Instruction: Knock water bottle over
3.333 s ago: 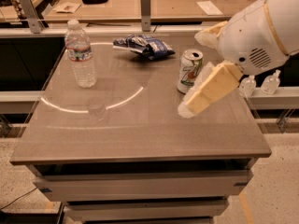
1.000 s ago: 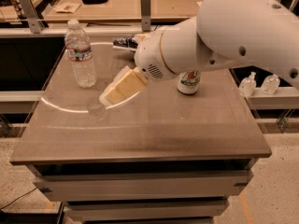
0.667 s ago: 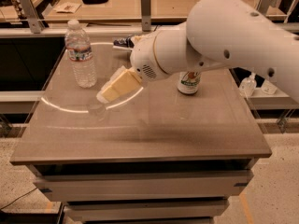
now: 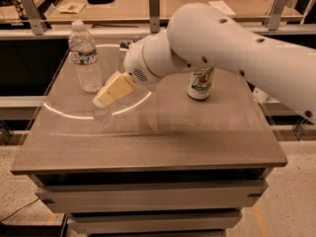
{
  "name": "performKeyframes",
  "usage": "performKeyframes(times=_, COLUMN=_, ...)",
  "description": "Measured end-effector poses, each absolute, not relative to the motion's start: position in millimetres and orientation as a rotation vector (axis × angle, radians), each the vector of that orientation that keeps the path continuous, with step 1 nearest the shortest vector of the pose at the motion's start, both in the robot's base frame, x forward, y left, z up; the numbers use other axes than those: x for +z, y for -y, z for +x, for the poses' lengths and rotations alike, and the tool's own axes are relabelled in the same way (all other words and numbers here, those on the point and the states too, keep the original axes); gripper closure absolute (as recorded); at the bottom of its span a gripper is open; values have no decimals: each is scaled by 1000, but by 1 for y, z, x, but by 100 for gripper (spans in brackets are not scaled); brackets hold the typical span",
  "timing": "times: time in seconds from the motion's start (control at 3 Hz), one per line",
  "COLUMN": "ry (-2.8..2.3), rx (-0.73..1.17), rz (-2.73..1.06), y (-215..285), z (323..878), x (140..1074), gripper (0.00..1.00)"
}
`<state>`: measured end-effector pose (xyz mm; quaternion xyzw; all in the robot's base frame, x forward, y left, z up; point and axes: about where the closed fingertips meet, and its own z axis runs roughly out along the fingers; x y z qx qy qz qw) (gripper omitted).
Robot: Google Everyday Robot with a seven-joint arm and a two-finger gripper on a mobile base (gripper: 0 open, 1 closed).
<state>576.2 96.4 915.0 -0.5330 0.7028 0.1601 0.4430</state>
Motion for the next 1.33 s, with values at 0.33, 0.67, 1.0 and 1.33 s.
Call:
performKeyframes(times=0.33, ry=-1771, rx=434, rz=-1310, y=-122, z=596, x=905, gripper=0)
performKeyframes(times=0.67, ry=-1787, rx=526, rz=-1251, y=-150, z=612, x=890, gripper=0)
performKeyframes(times=1.0, ry=-1753, rx=640, rz=-1146, y=-176, z=625, x=880, gripper=0)
performKeyframes(times=1.33, ry=-1717, rx=705, rz=-1075, y=-196, z=636, x=882, gripper=0)
